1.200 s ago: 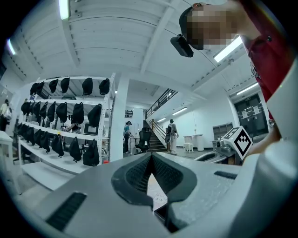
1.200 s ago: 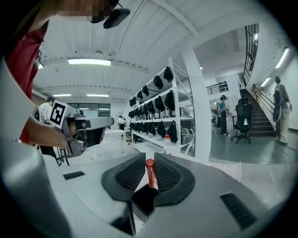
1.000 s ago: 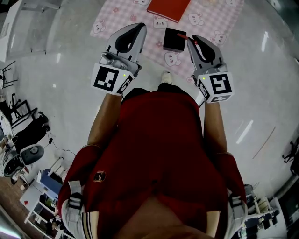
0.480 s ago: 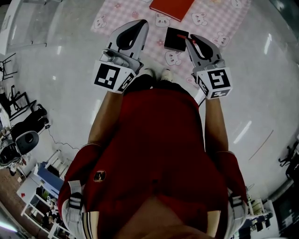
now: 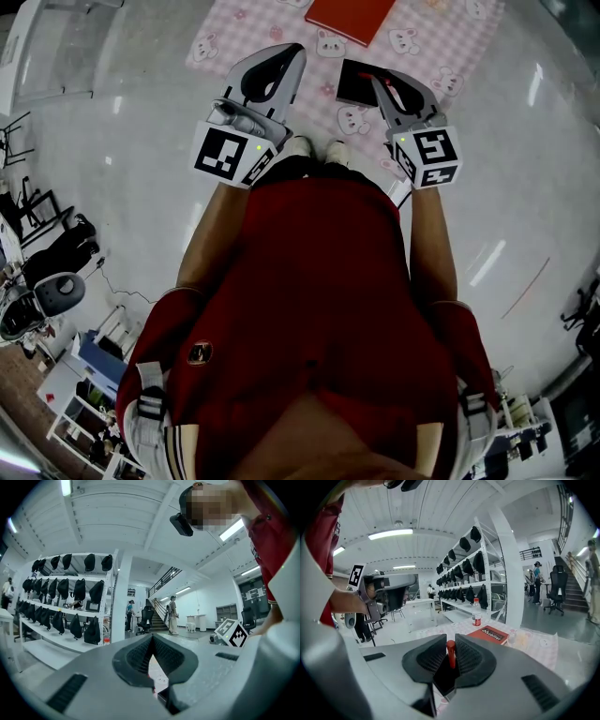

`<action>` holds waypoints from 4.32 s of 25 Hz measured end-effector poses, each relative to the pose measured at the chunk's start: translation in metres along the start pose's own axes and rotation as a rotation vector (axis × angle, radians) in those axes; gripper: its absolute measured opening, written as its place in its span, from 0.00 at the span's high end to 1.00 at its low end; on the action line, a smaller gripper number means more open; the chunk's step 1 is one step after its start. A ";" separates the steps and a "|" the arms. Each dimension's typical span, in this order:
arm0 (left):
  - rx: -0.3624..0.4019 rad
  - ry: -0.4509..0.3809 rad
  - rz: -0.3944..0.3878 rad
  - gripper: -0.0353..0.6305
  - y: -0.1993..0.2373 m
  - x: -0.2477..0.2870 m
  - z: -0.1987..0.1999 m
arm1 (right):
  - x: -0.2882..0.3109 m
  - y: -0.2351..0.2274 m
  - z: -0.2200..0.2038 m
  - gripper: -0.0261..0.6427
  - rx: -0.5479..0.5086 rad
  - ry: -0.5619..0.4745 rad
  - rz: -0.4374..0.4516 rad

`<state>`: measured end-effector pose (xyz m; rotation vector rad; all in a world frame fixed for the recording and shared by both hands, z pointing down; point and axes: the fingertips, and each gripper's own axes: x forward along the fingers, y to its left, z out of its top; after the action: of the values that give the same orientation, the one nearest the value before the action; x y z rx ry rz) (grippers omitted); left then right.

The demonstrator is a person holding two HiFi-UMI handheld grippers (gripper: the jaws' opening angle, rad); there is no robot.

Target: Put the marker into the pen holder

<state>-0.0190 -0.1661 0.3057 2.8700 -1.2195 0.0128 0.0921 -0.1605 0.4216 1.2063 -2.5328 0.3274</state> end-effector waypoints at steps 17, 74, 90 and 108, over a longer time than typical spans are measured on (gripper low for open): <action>-0.010 0.019 -0.040 0.94 0.016 -0.006 -0.012 | 0.035 0.000 -0.043 0.88 0.005 0.113 -0.025; -0.011 0.056 -0.110 0.94 0.017 0.007 -0.019 | 0.053 -0.034 -0.068 0.76 -0.116 0.194 -0.158; -0.006 0.030 -0.139 0.94 0.018 0.003 -0.017 | 0.034 -0.024 -0.013 0.80 -0.024 0.007 -0.182; -0.006 -0.012 -0.224 0.94 -0.003 0.002 -0.007 | -0.011 0.023 0.065 0.95 0.027 -0.208 -0.175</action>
<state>-0.0150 -0.1653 0.3127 2.9868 -0.8903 -0.0118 0.0687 -0.1605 0.3555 1.5324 -2.5753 0.2043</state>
